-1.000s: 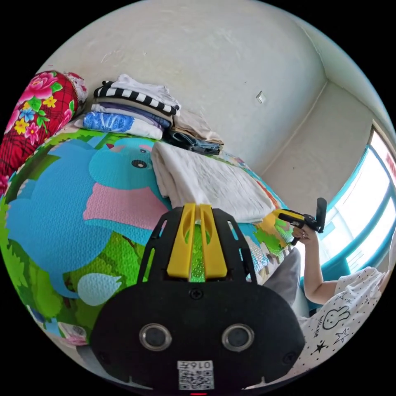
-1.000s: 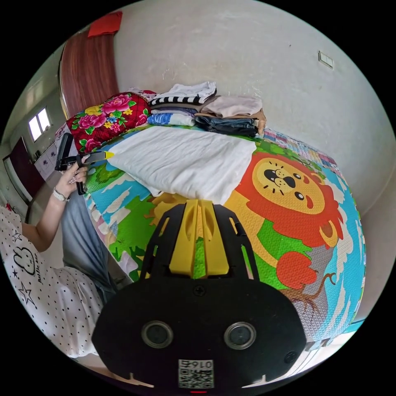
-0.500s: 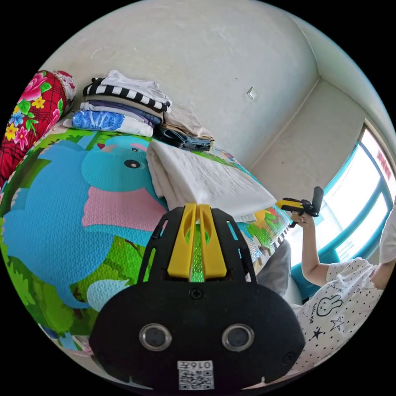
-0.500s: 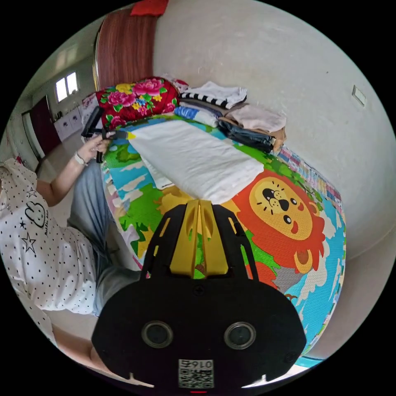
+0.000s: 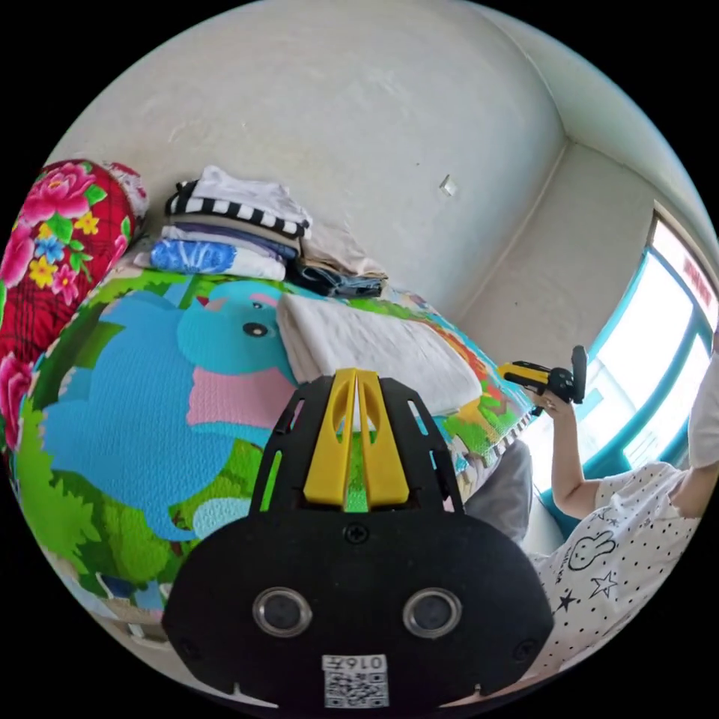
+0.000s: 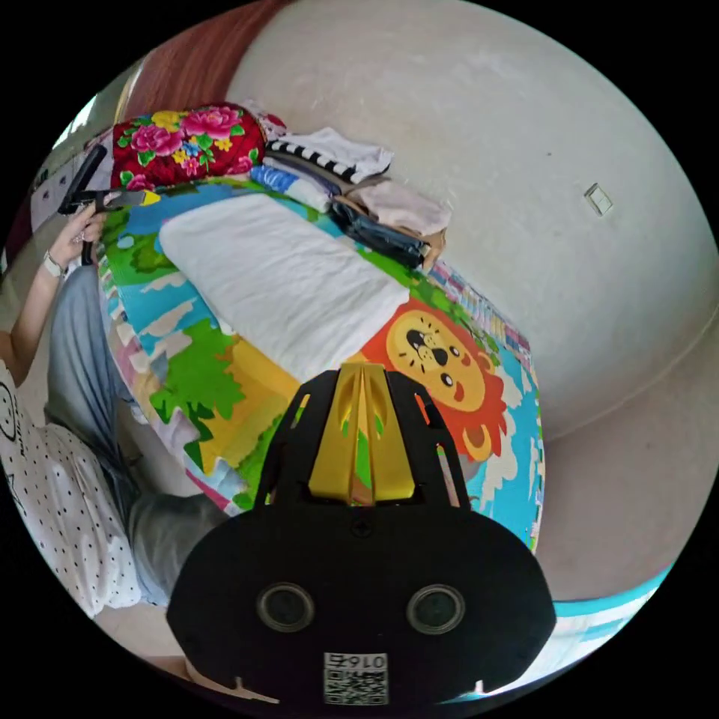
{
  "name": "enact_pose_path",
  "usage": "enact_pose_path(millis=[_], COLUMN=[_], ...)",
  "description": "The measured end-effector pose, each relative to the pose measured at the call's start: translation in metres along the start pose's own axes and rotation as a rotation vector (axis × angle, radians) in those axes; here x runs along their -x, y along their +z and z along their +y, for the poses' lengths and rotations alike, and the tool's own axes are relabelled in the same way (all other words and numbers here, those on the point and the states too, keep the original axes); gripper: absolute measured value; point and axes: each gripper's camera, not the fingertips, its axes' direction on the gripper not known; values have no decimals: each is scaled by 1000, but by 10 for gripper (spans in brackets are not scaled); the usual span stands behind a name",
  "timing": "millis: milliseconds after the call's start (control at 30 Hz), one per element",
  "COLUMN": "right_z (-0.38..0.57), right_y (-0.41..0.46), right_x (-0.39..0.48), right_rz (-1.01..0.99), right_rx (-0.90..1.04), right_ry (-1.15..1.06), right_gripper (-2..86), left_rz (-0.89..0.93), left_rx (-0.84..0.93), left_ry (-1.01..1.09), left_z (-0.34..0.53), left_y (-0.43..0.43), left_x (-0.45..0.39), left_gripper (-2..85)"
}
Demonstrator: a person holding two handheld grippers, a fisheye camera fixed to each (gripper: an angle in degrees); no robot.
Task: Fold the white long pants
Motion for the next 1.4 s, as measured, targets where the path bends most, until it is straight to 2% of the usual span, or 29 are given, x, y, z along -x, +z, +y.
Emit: enact_pose_path(millis=[67, 133, 200, 267, 367, 467, 533, 633, 700, 767, 867, 967, 1167, 1233, 1400], right_z=[-30, -55, -78, -92, -88, -102, -108, -118, -129, -148, -162, -174, -204, -223, -283], right_y=[-14, -10, 4, 31, 31, 11, -15, -67, -82, -80, -66, -47, -36, -44, -67], right_x=[7, 17, 31, 44, 41, 44, 57, 97, 126, 167, 206, 228, 236, 222, 131], right_rz=[-72, -110, -113, -87, -162, -139, -55, -41, -90, -100, 27, 163, 199, 119, -271], right_rx=[-110, -132, -83, 57, -8, 45, 34, -218, -293, -255, -230, -186, -137, -109, -61], right_ry=[17, 10, -2, -10, 14, -20, -43, -162, -263, -423, -548, -636, -681, -611, -327], right_gripper=[-4, -4, -4, -3, -1, 3, 8, 43, 91, 135, 143, 130, 61, 53, 49], left_rz=[15, -3, -207, -207, -190, -154, -93, -113, -306, -465, -628, -649, -661, -723, -968], left_rx=[42, 122, 274, 267, 257, 275, 213, 182, 163, 93, -33, 32, 212, 244, 274], left_ry=[27, 53, 64, 89, 95, 55, 153, 368, 544, 673, 776, 840, 978, 1056, 1215], left_z=[-7, -8, 9, 30, 46, 53, 62, 76, 98, 128, 175, 200, 237, 249, 267], left_y=[29, 66, 115, 132, 138, 127, 115, 130, 154, 167, 183, 209, 278, 303, 380], left_x=[-19, -35, -48, -55, -66, -86, -122, -189, -242, -281, -320, -336, -351, -359, -371], left_gripper=[-10, -10, -10, -10, -10, -9, -9, -8, -3, 9, 79, 122, 155, 164, 171])
